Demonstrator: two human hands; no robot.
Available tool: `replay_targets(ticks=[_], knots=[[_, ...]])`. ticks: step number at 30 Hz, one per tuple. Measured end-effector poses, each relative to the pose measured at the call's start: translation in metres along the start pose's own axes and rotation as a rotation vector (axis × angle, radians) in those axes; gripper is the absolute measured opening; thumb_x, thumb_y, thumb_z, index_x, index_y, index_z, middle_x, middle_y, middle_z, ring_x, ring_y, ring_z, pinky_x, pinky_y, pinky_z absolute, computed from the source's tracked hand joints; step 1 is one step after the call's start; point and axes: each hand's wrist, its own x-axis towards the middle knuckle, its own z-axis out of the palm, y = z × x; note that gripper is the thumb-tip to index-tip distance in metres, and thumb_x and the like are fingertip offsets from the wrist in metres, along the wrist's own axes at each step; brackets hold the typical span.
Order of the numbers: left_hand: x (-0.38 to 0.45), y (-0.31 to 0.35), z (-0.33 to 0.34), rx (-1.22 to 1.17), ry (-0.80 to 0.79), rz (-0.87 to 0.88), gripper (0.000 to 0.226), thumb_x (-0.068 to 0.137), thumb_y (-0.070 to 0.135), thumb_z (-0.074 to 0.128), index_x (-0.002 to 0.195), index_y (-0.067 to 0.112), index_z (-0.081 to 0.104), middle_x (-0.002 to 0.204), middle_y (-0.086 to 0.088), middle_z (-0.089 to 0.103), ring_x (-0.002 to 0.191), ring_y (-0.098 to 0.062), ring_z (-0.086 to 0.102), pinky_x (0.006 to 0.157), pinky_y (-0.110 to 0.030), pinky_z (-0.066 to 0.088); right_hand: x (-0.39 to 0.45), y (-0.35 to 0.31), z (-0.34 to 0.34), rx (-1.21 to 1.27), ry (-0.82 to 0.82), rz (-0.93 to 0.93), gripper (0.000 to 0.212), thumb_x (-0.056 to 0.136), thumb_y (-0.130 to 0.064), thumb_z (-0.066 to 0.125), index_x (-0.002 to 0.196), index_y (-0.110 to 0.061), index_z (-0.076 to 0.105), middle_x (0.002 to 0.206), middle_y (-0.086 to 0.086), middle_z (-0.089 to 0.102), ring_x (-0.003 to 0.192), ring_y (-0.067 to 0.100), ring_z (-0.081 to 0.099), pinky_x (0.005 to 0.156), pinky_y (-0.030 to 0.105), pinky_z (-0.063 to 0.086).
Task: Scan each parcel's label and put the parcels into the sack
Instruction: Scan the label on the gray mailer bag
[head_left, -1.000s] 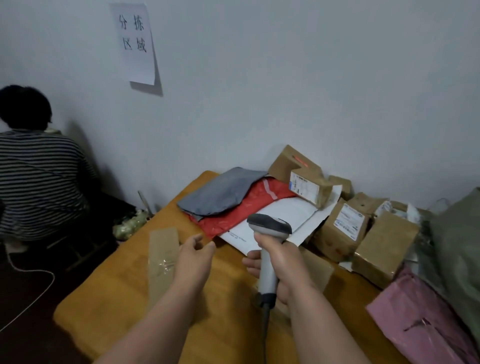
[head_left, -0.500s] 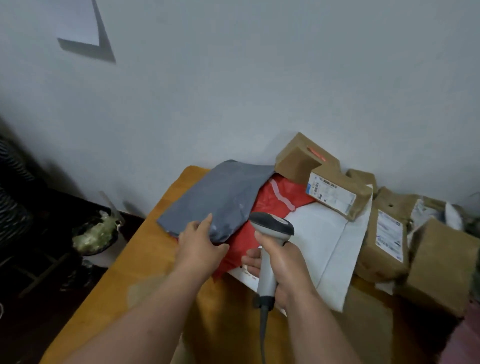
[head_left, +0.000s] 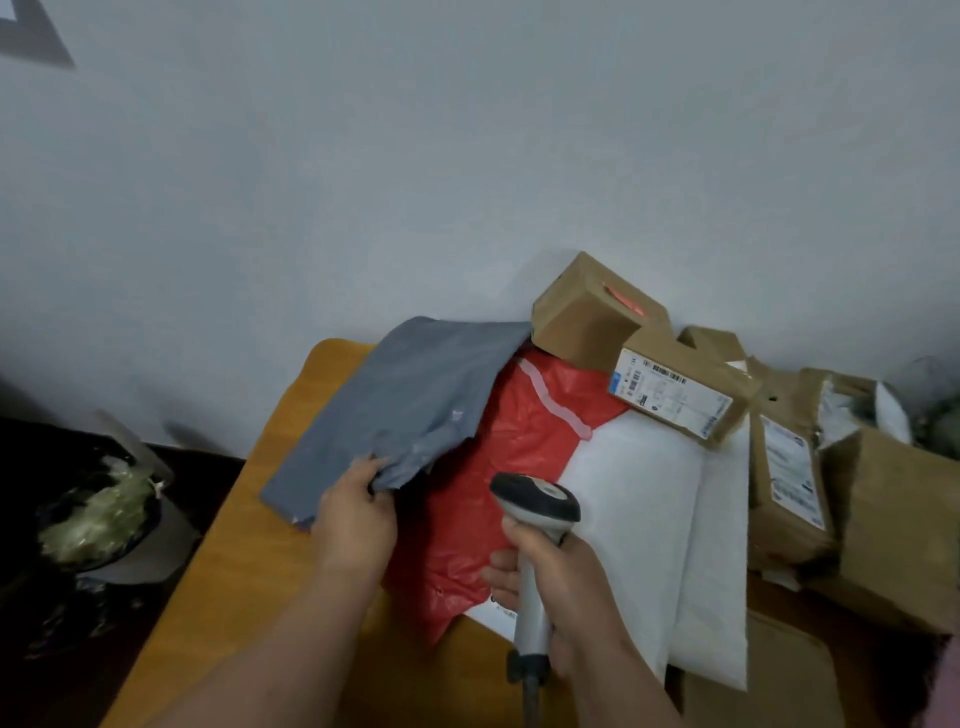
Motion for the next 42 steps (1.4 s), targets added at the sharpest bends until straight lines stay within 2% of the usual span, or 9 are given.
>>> replay_targets(ticks=[4,10,13,16,21,26,33,37,42], knots=[[-0.001,0.039,-0.028,-0.197,0.263,0.056,0.017,0.103,0.017,0.049,0.09,0.021,0.06,0.063,0.007,0.054,0.055,-0.005,0.049,0.051,-0.009,0.035,-0.005,-0.005,0.003,0.017,0.008,-0.04,0.022,0.09,-0.024,0.074,0.097,-0.003,0.071,0.078,0.013,0.077,0.074,0.027,0.077,0.068,0.036,0.06],[-0.028,0.111,-0.084,-0.731,0.29,0.11,0.019,0.103,0.037,0.048,0.094,0.046,0.062,0.094,0.012,0.068,0.086,-0.004,0.065,0.076,-0.027,0.054,-0.03,-0.015,-0.006,0.11,0.02,-0.124,0.018,0.09,-0.022,0.075,0.098,-0.007,0.071,0.079,0.014,0.077,0.073,0.028,0.077,0.069,0.038,0.061],[-0.061,0.139,-0.109,-0.918,0.285,0.134,0.017,0.104,0.038,0.048,0.112,0.04,0.063,0.102,0.021,0.071,0.092,0.007,0.067,0.072,-0.013,0.055,-0.051,-0.019,-0.022,0.16,0.005,-0.17,0.017,0.09,-0.022,0.075,0.099,-0.008,0.071,0.077,0.012,0.077,0.072,0.027,0.077,0.066,0.036,0.058],[-0.102,0.17,-0.127,-1.226,0.173,0.132,0.022,0.104,0.034,0.048,0.119,0.035,0.065,0.122,0.005,0.071,0.111,-0.016,0.068,0.094,-0.043,0.055,-0.079,-0.02,-0.045,0.193,-0.015,-0.21,0.017,0.09,-0.023,0.075,0.099,-0.008,0.072,0.074,0.011,0.075,0.071,0.026,0.076,0.065,0.035,0.056],[-0.188,0.206,-0.12,-1.435,-0.114,0.12,0.03,0.103,0.032,0.05,0.13,0.025,0.059,0.122,-0.006,0.071,0.105,-0.029,0.071,0.074,-0.049,0.06,-0.132,-0.009,-0.098,0.265,-0.011,-0.232,0.016,0.09,-0.025,0.075,0.097,-0.01,0.072,0.076,0.011,0.077,0.074,0.027,0.077,0.06,0.033,0.055],[-0.281,0.212,-0.082,-1.152,-0.345,0.082,0.027,0.102,0.038,0.051,0.125,0.03,0.062,0.121,-0.003,0.072,0.107,-0.027,0.071,0.084,-0.045,0.059,-0.178,0.0,-0.163,0.406,0.127,-0.323,0.017,0.088,-0.029,0.076,0.097,-0.016,0.07,0.073,0.0,0.077,0.07,0.017,0.077,0.067,0.036,0.055],[-0.373,0.161,0.005,0.022,-0.537,0.451,0.028,0.105,0.022,0.046,0.124,0.034,0.062,0.115,0.008,0.066,0.104,-0.01,0.063,0.083,-0.022,0.053,-0.219,0.031,-0.241,0.653,0.296,-0.288,0.038,0.088,-0.035,0.074,0.122,-0.023,0.06,0.113,0.01,0.068,0.104,0.033,0.065,0.098,0.054,0.051],[-0.385,0.123,0.032,0.184,-0.632,0.454,0.035,0.102,0.006,0.045,0.125,0.025,0.062,0.119,0.011,0.064,0.109,-0.006,0.058,0.076,-0.003,0.039,-0.235,0.046,-0.264,0.67,0.467,-0.313,0.044,0.088,-0.038,0.075,0.124,-0.017,0.062,0.116,0.008,0.068,0.103,0.03,0.063,0.094,0.046,0.051],[-0.392,0.091,0.037,0.339,-0.885,0.421,0.039,0.101,0.008,0.047,0.135,0.021,0.06,0.139,0.006,0.058,0.131,-0.011,0.049,0.105,-0.016,0.034,-0.243,0.062,-0.27,0.493,0.623,-0.364,0.032,0.089,-0.031,0.076,0.112,-0.017,0.06,0.116,0.009,0.068,0.108,0.031,0.063,0.102,0.05,0.05]])
